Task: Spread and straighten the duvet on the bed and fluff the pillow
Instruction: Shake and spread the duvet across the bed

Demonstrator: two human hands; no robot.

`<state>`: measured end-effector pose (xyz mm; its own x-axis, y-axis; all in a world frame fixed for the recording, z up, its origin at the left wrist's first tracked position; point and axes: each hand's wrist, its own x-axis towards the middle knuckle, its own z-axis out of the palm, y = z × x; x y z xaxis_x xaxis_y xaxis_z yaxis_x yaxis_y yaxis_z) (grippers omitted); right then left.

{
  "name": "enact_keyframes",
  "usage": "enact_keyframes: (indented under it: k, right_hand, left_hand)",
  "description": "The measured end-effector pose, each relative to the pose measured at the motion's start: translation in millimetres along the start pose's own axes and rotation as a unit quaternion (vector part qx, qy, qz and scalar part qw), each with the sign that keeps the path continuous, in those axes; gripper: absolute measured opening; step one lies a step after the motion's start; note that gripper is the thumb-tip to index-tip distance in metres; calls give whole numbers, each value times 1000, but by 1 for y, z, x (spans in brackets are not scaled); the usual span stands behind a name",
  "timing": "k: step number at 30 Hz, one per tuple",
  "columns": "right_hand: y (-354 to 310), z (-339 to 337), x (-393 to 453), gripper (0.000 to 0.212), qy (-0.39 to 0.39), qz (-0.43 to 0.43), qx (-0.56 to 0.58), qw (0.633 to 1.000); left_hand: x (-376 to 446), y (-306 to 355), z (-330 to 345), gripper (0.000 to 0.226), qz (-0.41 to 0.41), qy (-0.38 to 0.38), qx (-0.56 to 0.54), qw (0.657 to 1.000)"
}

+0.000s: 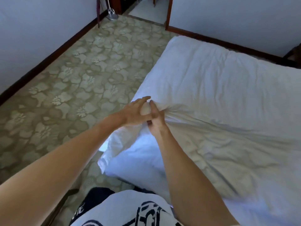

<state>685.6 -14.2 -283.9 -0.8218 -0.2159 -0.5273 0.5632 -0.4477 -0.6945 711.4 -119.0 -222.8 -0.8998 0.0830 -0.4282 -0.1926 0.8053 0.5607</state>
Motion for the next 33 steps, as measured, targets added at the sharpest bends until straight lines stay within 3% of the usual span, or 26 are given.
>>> enact_keyframes:
  k: [3, 5, 8, 10, 20, 26, 30, 33]
  right_hand:
    - [-15, 5, 28, 10, 70, 16, 18, 997]
    - [-21, 15, 42, 7, 86, 16, 61, 994]
    - [-20, 29, 59, 21, 103, 16, 90, 991]
    - [-21, 40, 67, 31, 123, 20, 82, 989]
    - [-10, 116, 104, 37, 329, -85, 131, 931]
    - [-24, 166, 82, 8, 439, -147, 96, 881]
    - [-46, 183, 45, 16, 493, -187, 116, 841]
    - [-47, 190, 17, 30, 523, -210, 148, 812]
  left_hand:
    - [12, -25, -18, 103, -11, -47, 92, 995]
    - [30, -41, -32, 90, -11, -27, 150, 988]
    - [56, -55, -54, 53, 5, 59, 240, 969]
    - [73, -61, -67, 42, 24, 65, 289, 955]
    - [150, -119, -122, 56, 246, 20, 362, 899]
    - [139, -103, -173, 50, 414, 3, 358, 837]
    - [119, -70, -197, 45, 509, 11, 337, 792]
    - [98, -56, -198, 56, 547, -54, 298, 780]
